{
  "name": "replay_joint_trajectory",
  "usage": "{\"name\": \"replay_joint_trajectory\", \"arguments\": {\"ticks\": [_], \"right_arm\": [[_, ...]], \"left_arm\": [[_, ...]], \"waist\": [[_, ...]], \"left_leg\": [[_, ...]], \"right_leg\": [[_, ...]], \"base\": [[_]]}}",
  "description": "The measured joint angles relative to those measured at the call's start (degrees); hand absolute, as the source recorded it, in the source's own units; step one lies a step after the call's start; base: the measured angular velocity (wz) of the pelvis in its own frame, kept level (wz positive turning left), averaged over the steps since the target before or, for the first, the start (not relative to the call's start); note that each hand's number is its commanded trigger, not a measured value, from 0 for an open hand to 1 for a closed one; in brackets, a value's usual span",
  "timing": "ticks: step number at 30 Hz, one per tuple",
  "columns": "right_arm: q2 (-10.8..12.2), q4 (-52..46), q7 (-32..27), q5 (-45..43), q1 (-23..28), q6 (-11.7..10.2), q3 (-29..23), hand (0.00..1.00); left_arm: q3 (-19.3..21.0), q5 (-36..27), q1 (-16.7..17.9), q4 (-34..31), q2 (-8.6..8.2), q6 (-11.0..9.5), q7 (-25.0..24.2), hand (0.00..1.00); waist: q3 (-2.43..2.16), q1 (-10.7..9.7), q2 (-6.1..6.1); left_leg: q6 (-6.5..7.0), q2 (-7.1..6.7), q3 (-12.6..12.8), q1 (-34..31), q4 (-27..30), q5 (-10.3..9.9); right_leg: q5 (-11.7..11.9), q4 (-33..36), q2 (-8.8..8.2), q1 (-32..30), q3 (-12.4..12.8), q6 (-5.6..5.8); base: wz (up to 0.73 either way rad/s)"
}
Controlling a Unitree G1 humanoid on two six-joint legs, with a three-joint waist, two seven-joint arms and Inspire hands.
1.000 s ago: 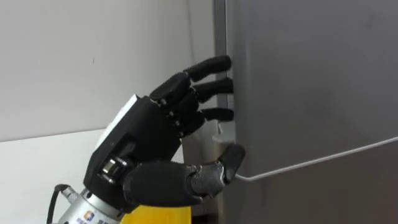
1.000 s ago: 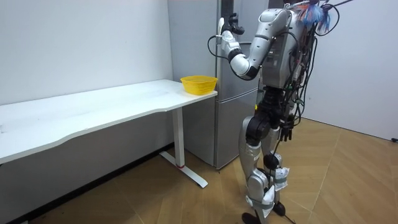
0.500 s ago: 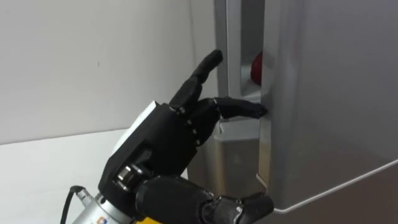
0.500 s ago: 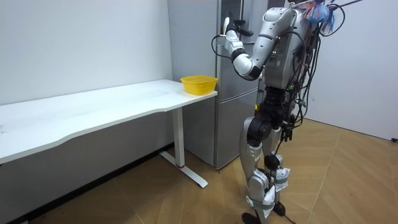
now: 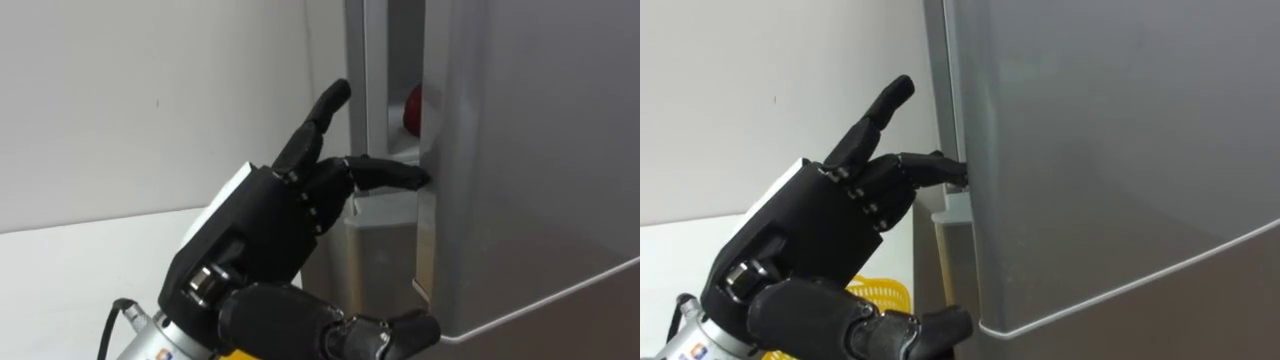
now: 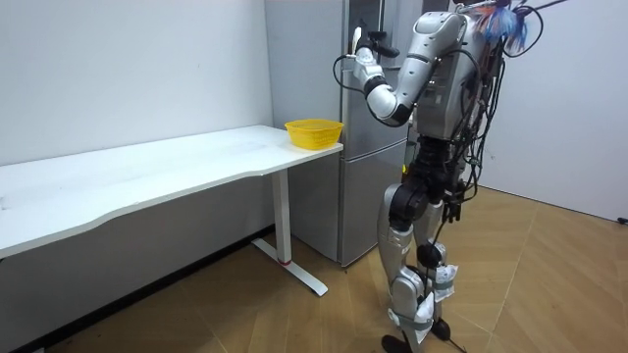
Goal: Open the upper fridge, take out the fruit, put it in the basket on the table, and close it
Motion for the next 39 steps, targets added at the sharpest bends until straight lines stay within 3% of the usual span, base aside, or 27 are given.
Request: {"name": "replay_joint_trajectory", "arguments": {"ticks": [7,15,22,30,32,35,39], "right_arm": [[-0.01,-0.04,0.70,-0.10,-0.13,0.03,0.03,0.00],[-0.33,0.01,0.58,0.09,-0.11,0.01,-0.12,0.00],[-0.51,-0.04,1.38,0.32,-0.05,-0.01,-0.55,0.00],[-0.83,0.10,1.30,5.73,-0.19,-0.01,-0.85,0.00],[-0.92,0.14,1.03,8.55,-0.23,-0.21,-3.05,0.00],[-1.02,0.37,-0.15,12.86,0.71,-0.99,-5.57,0.00],[-1.07,0.41,-0.89,15.83,2.31,-1.10,-8.02,0.00]], "left_arm": [[-0.10,0.00,-0.01,-0.05,-0.24,-0.09,-0.71,0.00],[-1.04,0.28,-0.37,-0.50,-0.06,-0.44,-0.73,0.00],[-2.25,0.12,-1.54,-1.09,-0.13,-0.61,-2.35,0.00],[-7.20,-2.05,-5.59,-0.98,0.01,-0.75,-4.15,0.00],[-9.10,-2.23,-5.83,-0.82,0.10,-0.69,-4.70,0.00],[-9.83,-2.23,-5.83,-0.78,0.29,0.28,-5.19,0.00],[-9.59,-2.12,-5.95,-0.77,0.40,0.87,-6.97,0.00]], "waist": [[-0.15,-0.01,-0.39],[-0.30,-0.28,0.05],[-0.05,-0.78,0.15],[0.11,-3.56,0.22],[0.21,-5.11,0.32],[0.25,-7.02,0.37],[0.34,-7.97,0.29]], "left_leg": [[0.00,0.08,0.87,-0.74,0.14,0.00],[0.00,0.05,2.38,-0.68,0.12,0.00],[0.01,0.09,3.97,-0.42,0.03,0.00],[0.01,0.15,6.71,0.87,-0.42,0.00],[0.01,0.18,7.32,1.30,-0.51,0.00],[0.01,0.39,8.25,1.49,-0.49,0.00],[0.00,0.85,9.06,1.51,-0.57,-0.01]], "right_leg": [[0.10,0.50,-0.07,-1.03,0.45,0.01],[0.28,0.55,-0.05,-1.14,1.85,0.31],[0.39,0.74,-0.01,-1.67,3.49,0.46],[0.49,0.74,0.16,-1.73,5.85,0.64],[0.49,0.82,0.25,-1.61,6.53,0.64],[0.57,0.76,0.56,-1.69,7.51,0.53],[0.79,0.63,1.15,-1.98,8.51,0.18]], "base": [[-0.03],[-0.07],[-0.08],[-0.17],[-0.15],[-0.15],[-0.17]]}}
